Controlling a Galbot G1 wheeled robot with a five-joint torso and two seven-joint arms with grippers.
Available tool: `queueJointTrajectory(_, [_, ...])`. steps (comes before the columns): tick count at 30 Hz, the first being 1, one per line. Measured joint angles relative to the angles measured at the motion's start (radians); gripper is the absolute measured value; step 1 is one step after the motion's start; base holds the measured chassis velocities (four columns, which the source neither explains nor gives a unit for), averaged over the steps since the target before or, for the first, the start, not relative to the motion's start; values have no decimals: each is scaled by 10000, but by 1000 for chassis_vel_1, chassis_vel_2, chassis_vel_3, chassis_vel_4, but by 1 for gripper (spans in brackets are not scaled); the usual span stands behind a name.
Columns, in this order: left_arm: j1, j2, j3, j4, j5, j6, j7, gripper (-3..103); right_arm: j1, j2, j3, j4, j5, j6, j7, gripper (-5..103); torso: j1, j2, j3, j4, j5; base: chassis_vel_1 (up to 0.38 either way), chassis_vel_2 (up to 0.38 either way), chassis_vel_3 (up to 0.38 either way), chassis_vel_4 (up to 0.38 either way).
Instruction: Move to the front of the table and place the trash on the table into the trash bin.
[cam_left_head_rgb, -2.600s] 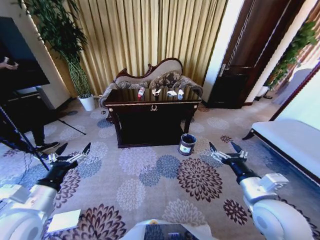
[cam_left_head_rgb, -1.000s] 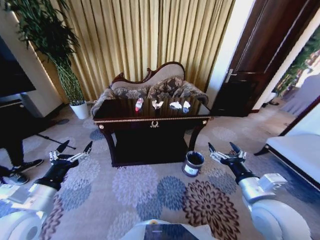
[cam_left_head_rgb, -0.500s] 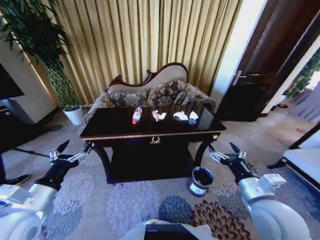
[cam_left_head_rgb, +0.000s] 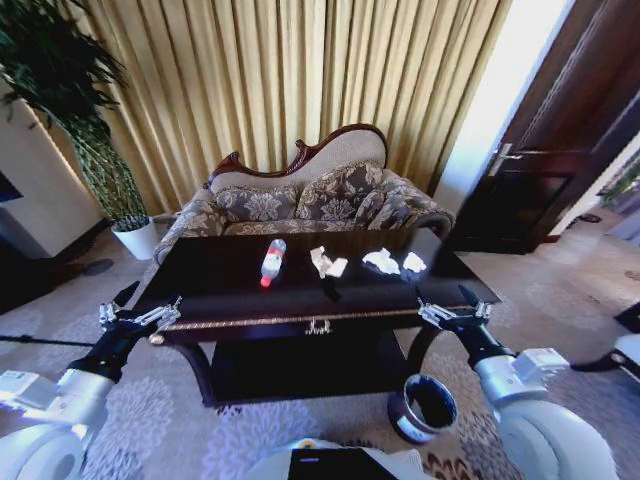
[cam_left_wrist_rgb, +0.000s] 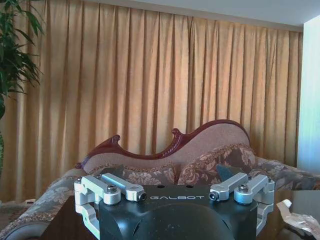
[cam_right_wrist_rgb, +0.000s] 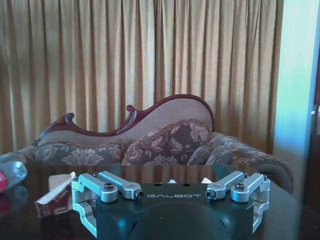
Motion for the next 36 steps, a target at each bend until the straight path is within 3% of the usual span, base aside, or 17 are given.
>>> queueJointTrajectory(4, [1, -1, -54, 0, -13, 0, -21, 100, 152, -142, -32, -89, 285, -29, 21, 100, -27, 11, -11, -2, -1, 0, 0, 0, 0])
queueJointTrajectory(9, [10, 15, -328, -1, -121, -3, -124, 100, 651, -826, -72, -533, 1059, -269, 203, 100, -33, 16, -12, -3, 2, 42, -66, -55, 52])
queueJointTrajectory(14, [25, 126, -694, -1, -288, -6, -422, 100, 1767, -2025, -161, -1555, 2488, -769, 694, 100, -9, 3, -1, 0, 2, -7, 11, 20, -10])
queueJointTrajectory(23, [138, 65, -813, -3, -320, 6, -494, 100, 3855, -3462, -578, -4214, 3300, -903, 846, 100, -16, 8, -6, -1, 4, -2, 5, 6, -3])
queueJointTrajectory(36, [128, -127, -616, -1, -278, 11, -468, 100, 6360, -3561, -2597, -6425, 3341, -1521, 1041, 100, -16, 7, -5, -2, 2, 0, 0, 0, 0])
